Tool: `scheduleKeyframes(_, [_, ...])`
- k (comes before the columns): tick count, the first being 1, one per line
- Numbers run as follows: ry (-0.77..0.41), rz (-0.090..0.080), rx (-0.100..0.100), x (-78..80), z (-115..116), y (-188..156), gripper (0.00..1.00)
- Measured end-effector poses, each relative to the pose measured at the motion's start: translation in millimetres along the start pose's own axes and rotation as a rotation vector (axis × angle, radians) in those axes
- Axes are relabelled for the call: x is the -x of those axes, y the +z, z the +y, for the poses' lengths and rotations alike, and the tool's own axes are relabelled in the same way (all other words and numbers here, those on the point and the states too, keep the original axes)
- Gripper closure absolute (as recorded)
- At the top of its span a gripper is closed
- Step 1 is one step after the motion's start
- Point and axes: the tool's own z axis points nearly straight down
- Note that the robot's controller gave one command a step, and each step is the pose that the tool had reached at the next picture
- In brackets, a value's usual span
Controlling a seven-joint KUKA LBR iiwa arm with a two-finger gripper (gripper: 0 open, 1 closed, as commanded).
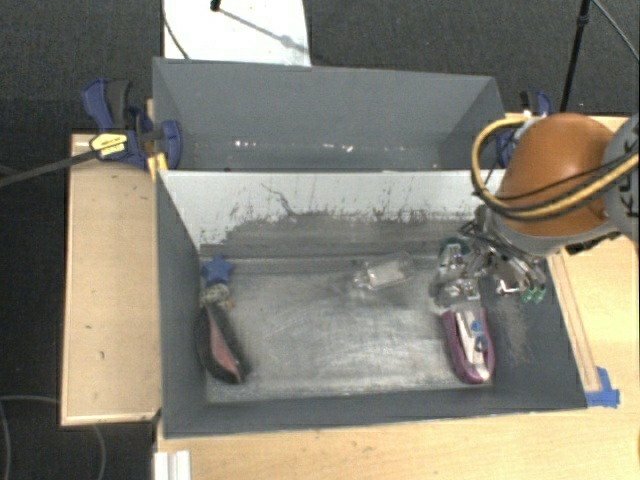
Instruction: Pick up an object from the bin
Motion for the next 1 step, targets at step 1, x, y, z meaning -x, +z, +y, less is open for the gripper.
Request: scheduleKeyframes(1, [0.008,-0.001,0.000,1.4,-0.2,-32.8,1.00])
